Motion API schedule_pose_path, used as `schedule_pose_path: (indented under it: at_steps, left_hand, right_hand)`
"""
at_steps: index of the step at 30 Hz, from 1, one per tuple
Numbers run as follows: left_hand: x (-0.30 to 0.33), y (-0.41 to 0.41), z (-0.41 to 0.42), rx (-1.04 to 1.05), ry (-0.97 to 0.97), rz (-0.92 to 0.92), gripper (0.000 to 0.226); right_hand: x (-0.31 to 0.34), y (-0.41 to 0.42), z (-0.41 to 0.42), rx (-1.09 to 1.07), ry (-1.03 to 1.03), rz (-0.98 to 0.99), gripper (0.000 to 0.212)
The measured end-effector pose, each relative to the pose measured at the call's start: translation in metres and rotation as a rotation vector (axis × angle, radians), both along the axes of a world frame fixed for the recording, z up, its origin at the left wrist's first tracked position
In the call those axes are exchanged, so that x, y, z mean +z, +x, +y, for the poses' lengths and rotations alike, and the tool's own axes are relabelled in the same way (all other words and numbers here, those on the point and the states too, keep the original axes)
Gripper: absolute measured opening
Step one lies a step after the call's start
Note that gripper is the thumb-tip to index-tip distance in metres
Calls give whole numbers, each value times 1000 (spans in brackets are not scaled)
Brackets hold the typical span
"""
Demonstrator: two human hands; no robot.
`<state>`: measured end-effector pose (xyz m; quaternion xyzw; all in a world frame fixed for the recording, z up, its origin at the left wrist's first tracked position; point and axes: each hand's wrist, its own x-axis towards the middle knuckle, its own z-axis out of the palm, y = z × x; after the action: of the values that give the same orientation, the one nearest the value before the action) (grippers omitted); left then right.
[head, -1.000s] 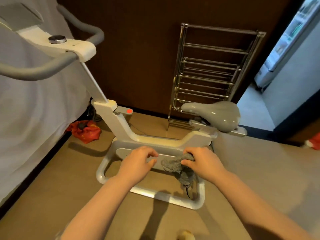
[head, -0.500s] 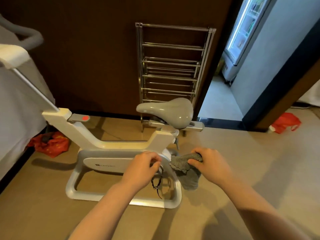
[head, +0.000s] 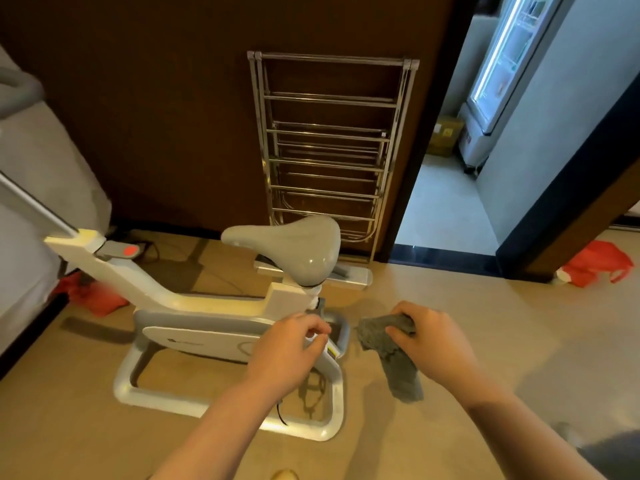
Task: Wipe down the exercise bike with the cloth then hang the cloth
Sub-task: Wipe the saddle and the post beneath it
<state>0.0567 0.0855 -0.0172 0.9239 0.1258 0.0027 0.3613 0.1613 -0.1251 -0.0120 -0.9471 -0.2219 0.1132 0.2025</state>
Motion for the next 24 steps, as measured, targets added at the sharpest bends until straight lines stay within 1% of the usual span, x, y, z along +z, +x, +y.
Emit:
schedule_pose_path:
  at_steps: [3, 10, 13, 15, 17, 19, 21, 24]
  left_hand:
    - [-3, 22, 5, 7, -1, 4, 15]
    - [-7, 66, 12, -57, 52, 7, 18]
    - [-10, 72, 12, -73, 140, 54, 19]
    - [-12, 73, 11, -61, 143, 87, 19]
    - [-12, 77, 12, -12, 138, 104, 19]
    - [-9, 86, 15, 51, 175, 88, 18]
    - [-6, 95, 14, 136, 199, 62, 17]
    - [-7, 105, 1, 278, 175, 81, 14]
  right_hand:
    - [-3, 20, 1, 10, 11, 17, 13]
    - [1, 65, 12, 40, 62, 31, 14]
    - [1, 82, 17, 61, 67, 55, 13]
    - [1, 91, 21, 84, 75, 83, 11]
    - [0, 104, 26, 120, 71, 108, 10]
    - [2, 122, 34, 152, 66, 116, 9]
    - [3, 144, 42, 218, 57, 110, 7]
    - [5, 173, 49, 306, 92, 147, 6]
